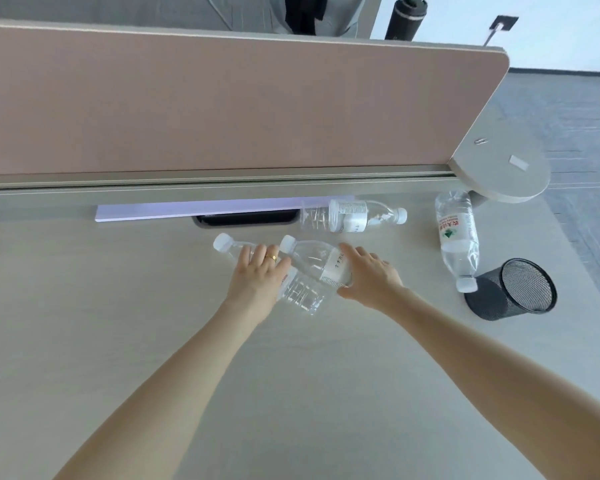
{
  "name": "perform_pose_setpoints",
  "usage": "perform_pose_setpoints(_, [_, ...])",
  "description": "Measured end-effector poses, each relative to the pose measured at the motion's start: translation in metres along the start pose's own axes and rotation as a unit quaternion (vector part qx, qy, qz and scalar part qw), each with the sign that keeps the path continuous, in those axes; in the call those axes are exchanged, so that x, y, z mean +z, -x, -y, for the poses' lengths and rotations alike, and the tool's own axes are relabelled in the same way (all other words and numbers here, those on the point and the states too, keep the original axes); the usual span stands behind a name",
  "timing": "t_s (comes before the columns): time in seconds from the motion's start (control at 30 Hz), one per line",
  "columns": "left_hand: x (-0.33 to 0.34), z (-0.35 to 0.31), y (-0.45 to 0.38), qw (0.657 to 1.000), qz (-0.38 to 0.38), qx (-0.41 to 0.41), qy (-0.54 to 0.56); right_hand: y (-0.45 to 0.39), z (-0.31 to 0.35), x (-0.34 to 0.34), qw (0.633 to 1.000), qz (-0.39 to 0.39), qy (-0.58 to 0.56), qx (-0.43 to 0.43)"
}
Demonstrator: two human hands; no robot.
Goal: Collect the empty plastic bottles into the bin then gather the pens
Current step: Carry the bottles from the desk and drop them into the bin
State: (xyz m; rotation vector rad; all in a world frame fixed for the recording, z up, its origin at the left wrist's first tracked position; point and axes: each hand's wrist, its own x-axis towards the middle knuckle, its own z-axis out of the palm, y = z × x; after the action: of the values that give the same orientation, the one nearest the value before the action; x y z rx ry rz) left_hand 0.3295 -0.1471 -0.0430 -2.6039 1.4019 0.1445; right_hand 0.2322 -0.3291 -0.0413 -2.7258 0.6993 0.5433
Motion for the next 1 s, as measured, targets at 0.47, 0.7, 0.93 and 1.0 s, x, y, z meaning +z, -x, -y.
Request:
perform_pose_setpoints(0.47, [-0.025, -0.019, 0.071, 0.952, -0.006, -0.131, 0.278, 0.126, -0.049, 0.002, 0.980, -0.119, -0.120, 0.100])
perform_pose_setpoints(0.7, [-0.079, -0.081, 0.087, 0.797, -0.048, -0.117, 0.590, 0.191, -0.074, -0.007, 0.951, -0.197, -0.198, 0.132])
perform_pose_setpoints(0.93, [-0.112, -0.156, 0.092, 0.743, 0.025, -0.060, 0.666, 0.263, -0.112, -0.011, 0.910, -0.272, -0.272, 0.157])
perform_pose_setpoints(1.0, [-0.118, -0.182, 0.096, 0.746, 0.042, -0.042, 0.664, 0.288, -0.128, -0.008, 0.893, -0.293, -0.292, 0.179])
